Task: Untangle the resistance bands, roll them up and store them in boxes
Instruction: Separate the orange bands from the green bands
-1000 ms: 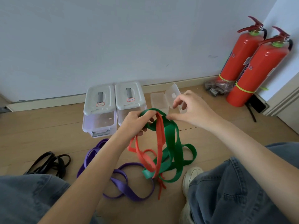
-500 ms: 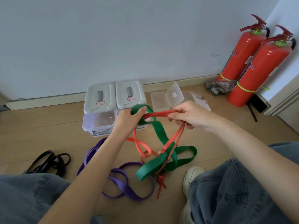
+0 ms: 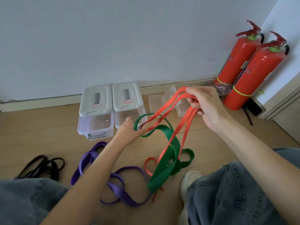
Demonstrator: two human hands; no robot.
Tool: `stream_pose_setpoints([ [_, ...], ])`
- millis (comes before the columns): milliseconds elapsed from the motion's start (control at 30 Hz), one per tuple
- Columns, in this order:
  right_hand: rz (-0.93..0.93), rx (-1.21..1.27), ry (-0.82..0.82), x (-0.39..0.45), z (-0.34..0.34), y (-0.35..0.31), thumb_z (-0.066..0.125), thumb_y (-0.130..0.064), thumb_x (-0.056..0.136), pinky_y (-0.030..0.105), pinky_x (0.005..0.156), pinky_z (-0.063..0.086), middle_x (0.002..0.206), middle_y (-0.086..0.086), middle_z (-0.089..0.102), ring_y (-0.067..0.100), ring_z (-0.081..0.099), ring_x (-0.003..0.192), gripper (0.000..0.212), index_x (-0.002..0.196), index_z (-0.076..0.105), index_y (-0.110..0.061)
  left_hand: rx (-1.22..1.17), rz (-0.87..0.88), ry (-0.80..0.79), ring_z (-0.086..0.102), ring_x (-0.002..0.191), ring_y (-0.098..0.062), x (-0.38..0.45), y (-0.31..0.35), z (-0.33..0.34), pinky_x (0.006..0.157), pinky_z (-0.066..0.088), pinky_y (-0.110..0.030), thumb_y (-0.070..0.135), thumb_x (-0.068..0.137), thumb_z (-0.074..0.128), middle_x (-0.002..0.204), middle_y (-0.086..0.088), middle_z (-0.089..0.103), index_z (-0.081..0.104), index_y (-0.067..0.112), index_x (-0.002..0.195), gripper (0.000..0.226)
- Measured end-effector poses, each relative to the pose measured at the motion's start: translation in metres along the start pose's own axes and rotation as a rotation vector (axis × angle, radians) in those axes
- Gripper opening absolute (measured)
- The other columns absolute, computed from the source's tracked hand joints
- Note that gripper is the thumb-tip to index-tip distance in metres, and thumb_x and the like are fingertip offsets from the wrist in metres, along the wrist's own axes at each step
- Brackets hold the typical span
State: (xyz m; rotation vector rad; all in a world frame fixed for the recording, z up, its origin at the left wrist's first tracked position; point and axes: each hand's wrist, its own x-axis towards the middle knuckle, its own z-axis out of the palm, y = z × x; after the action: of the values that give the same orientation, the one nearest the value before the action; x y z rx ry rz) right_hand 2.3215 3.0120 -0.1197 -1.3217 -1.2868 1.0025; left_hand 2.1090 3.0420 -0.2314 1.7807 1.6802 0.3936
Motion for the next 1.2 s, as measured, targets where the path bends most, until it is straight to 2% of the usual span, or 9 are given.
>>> stream_pose_setpoints([
  [100, -0.017, -0.036, -0.225, -0.001, 0.010, 0.008, 0.053, -0.025, 0.093, 0.021, 0.040, 0.021, 0.053, 0.007, 0.045, 0.010, 0.033, 0.043, 0.035, 0.063, 0.059, -0.009, -0.316, 0.267, -0.297, 0.030, 0.137, -0.013, -0.009, 0.022, 0.006, 0.111, 0.028, -0.031, 0.038, 0.072, 0.075, 0.150, 0.005, 0.031, 0.025, 0.024, 0.146, 0.090],
  [200, -0.022, 0.144, -0.370, -0.004, 0.019, 0.011, 0.049, -0.027, 0.096, 0.015, 0.039, 0.031, 0.049, 0.001, 0.049, 0.008, 0.037, 0.039, 0.037, 0.066, 0.061, -0.010, -0.561, 0.414, -0.560, 0.052, 0.120, -0.008, -0.024, 0.033, 0.034, 0.102, 0.042, -0.031, 0.026, 0.078, 0.071, 0.127, 0.007, 0.058, 0.053, 0.020, 0.125, 0.051],
  [333, -0.034, 0.297, -0.281, 0.000, 0.008, 0.009, 0.050, -0.030, 0.095, 0.018, 0.039, 0.029, 0.048, -0.004, 0.048, 0.006, 0.036, 0.039, 0.036, 0.065, 0.062, -0.014, -0.442, 0.329, -0.564, 0.062, 0.081, -0.005, -0.030, 0.010, 0.063, 0.083, 0.050, -0.024, 0.012, 0.091, 0.057, 0.090, 0.004, 0.064, 0.058, 0.018, 0.094, 0.006],
  [467, -0.022, -0.055, -0.178, 0.001, 0.002, 0.016, 0.048, -0.030, 0.097, 0.022, 0.043, 0.034, 0.047, -0.006, 0.050, 0.009, 0.039, 0.039, 0.035, 0.074, 0.060, -0.007, -0.210, 0.201, -0.353, 0.054, 0.058, -0.001, -0.022, 0.000, 0.038, 0.057, 0.046, -0.010, 0.022, 0.098, 0.042, 0.069, 0.006, 0.055, 0.049, 0.021, 0.077, 0.023],
  [600, 0.292, -0.725, -0.330, 0.003, -0.001, 0.021, 0.044, -0.029, 0.098, 0.023, 0.047, 0.047, 0.067, 0.001, 0.064, 0.014, 0.053, 0.050, 0.032, 0.123, 0.049, -0.009, -0.577, 0.157, -0.273, 0.040, 0.046, -0.005, -0.023, 0.032, -0.010, 0.049, 0.039, -0.015, 0.022, 0.100, 0.037, 0.059, 0.006, 0.043, 0.054, 0.013, 0.081, 0.027],
  [833, 0.286, -0.340, -0.842, -0.018, 0.019, 0.031, 0.070, -0.013, 0.082, 0.020, 0.093, 0.047, 0.117, -0.023, 0.054, -0.002, 0.056, 0.111, 0.095, 0.140, 0.002, -0.046, -1.269, 0.038, -0.321, 0.038, 0.045, -0.004, -0.042, 0.078, -0.040, 0.060, 0.039, -0.022, 0.018, 0.101, 0.033, 0.058, 0.005, 0.045, 0.053, 0.004, 0.091, 0.026],
  [967, 0.191, -0.264, -0.598, -0.032, 0.052, 0.050, 0.074, -0.019, 0.079, 0.025, 0.085, 0.054, 0.092, -0.012, 0.067, -0.003, 0.066, 0.082, 0.054, 0.124, 0.045, -0.020, -1.371, -0.001, -0.288, 0.049, 0.050, -0.008, -0.041, 0.079, -0.041, 0.059, 0.049, -0.021, 0.018, 0.100, 0.039, 0.062, 0.000, 0.053, 0.054, 0.003, 0.088, 0.024],
  [1100, 0.269, -0.164, -0.472, -0.019, 0.040, 0.033, 0.070, -0.012, 0.080, 0.025, 0.069, 0.056, 0.101, 0.002, 0.067, 0.015, 0.070, 0.078, 0.062, 0.133, 0.040, -0.023, -0.871, -0.098, -0.042, 0.066, 0.073, -0.013, -0.028, 0.031, -0.036, 0.067, 0.056, -0.023, 0.022, 0.095, 0.051, 0.074, -0.002, 0.069, 0.062, 0.010, 0.085, 0.019],
  [1200, 0.345, 0.082, -0.347, -0.017, 0.035, 0.027, 0.061, -0.008, 0.086, 0.029, 0.065, 0.056, 0.095, 0.003, 0.064, 0.016, 0.070, 0.076, 0.047, 0.129, 0.045, -0.019, -0.769, -0.126, -0.310, 0.062, 0.099, -0.015, -0.026, 0.003, -0.011, 0.084, 0.050, -0.025, 0.032, 0.094, 0.051, 0.099, 0.002, 0.069, 0.065, 0.018, 0.099, 0.020],
])
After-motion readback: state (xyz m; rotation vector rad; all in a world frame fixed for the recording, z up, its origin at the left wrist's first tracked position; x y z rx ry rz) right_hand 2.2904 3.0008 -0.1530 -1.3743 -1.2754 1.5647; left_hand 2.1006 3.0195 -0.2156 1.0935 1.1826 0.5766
